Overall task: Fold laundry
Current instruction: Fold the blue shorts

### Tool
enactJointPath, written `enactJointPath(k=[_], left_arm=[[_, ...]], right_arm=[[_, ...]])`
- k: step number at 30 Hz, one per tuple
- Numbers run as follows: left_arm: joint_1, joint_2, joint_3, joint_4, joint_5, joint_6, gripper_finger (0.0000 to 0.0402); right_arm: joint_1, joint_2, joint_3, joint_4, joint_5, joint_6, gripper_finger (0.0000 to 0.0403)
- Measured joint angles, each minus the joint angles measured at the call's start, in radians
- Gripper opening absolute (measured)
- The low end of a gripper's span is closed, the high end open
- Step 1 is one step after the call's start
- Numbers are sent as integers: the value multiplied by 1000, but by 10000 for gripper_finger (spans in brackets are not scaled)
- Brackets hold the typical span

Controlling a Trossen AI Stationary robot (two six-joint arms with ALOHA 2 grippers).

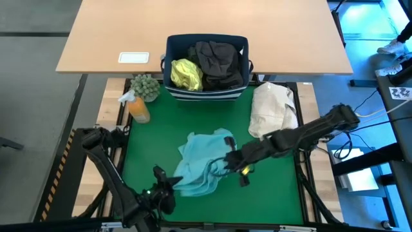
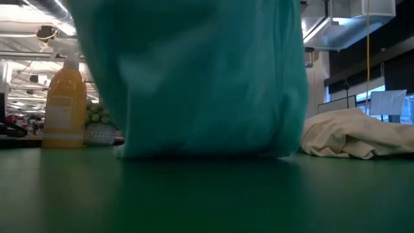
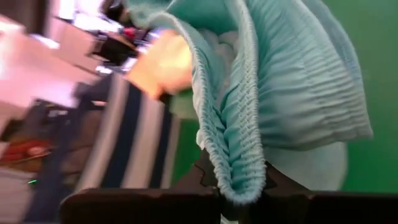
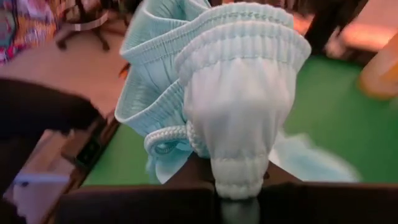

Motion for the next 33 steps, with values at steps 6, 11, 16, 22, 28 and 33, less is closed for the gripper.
enactJointPath(k=[6,11,16,22,28,33], left_arm=[[53,-19,137,-137,-157,5,7],[130,-69,158,-141,-205,47,7],[202,-115,158,-141,-222,93,7],[275,-175,158,-140,-256,167,7],[351,-243,158,-139,-330,260,7],[420,-266,158,-138,-335,322,7]], right_arm=[[-37,-157,0,-1,110,-9,14],[-96,-214,0,-8,125,-27,9],[-157,-221,0,-29,130,-29,12],[-221,-221,1,30,156,-105,9],[-297,-223,50,58,157,-183,9],[-347,-222,68,59,153,-259,9]])
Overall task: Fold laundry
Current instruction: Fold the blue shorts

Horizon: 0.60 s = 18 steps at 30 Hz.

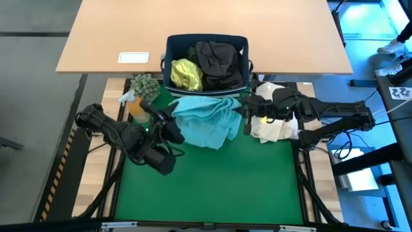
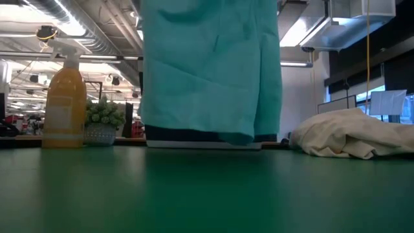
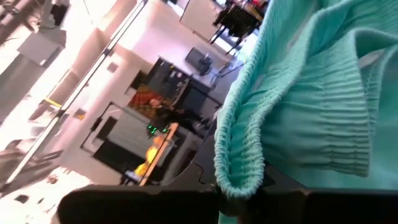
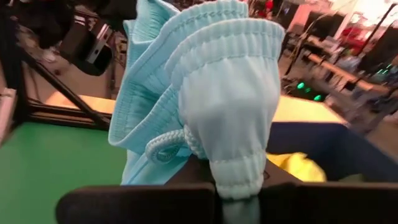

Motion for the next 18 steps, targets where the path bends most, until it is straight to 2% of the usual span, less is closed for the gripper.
enactJointPath(k=[6,13,18], left_arm=[[25,2,0,-1,6,60,7],[25,-11,0,-1,152,80,7],[55,-11,-1,-1,204,107,7]], right_arm=[[-1,0,-1,-8,-38,-42,9],[-10,10,0,-94,-95,-28,9],[-72,23,-19,-108,-134,-12,9]])
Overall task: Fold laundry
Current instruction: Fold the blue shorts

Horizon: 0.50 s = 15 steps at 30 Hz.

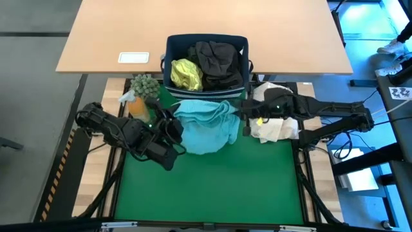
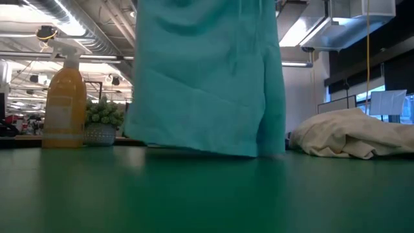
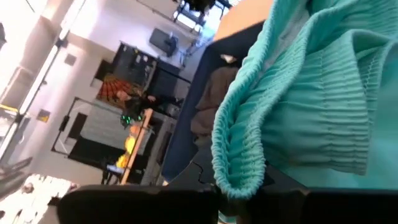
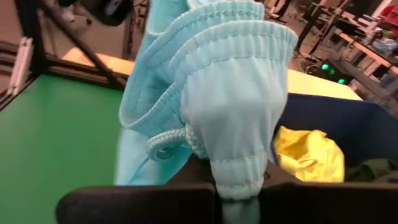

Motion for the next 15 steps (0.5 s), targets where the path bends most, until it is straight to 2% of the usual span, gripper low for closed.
enactJointPath(k=[3,10,12,15], left_arm=[[44,0,0,0,31,7,7],[132,0,0,19,19,104,7],[135,0,0,23,-1,125,7],[84,-1,-5,46,-14,140,7]], right_arm=[[-57,9,-5,7,-43,13,9],[-137,25,-6,58,-40,0,9],[-137,25,-6,81,-37,-21,9],[-91,25,-6,73,-30,-48,9]])
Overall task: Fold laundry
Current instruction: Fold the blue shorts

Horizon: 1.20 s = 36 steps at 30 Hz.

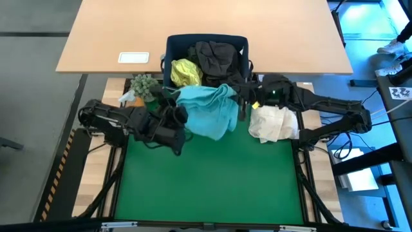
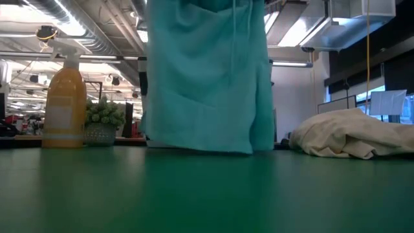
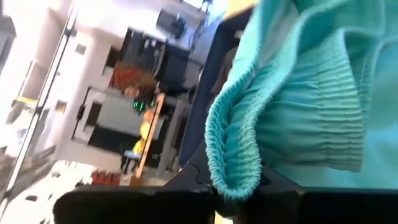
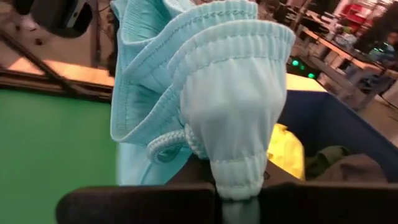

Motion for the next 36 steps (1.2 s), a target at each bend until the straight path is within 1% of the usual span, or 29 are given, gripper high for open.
enactJointPath(k=[2,5,6,8,11,13,18,20,22,27,30,34,36], left_arm=[[-62,-2,-23,17,-38,7,7],[-185,-1,-69,35,-77,-16,7],[-225,-1,-88,43,-76,-32,7],[-300,-1,-143,67,-75,-73,7],[-392,-1,-251,161,-41,-153,7],[-438,-1,-343,275,9,-178,7],[-503,1,-577,684,168,-166,7],[-519,1,-645,824,217,-165,7],[-530,1,-702,925,272,-165,7],[-530,4,-795,1131,469,-205,7],[-520,36,-825,1245,599,-229,7],[-513,104,-827,1331,718,-252,7],[-511,127,-827,1373,757,-264,7]], right_arm=[[61,0,0,-28,27,-39,9],[193,17,0,-51,122,-74,8],[237,21,-2,-61,154,-80,9],[331,37,-28,-26,208,-94,8],[447,40,-112,51,235,-84,8],[507,49,-188,125,236,-46,8],[627,95,-413,352,228,91,8],[668,127,-472,445,228,157,8],[704,164,-514,511,231,223,8],[767,267,-529,577,237,332,8],[790,321,-529,577,226,384,8],[803,366,-529,571,173,446,8],[806,372,-529,568,145,457,8]])
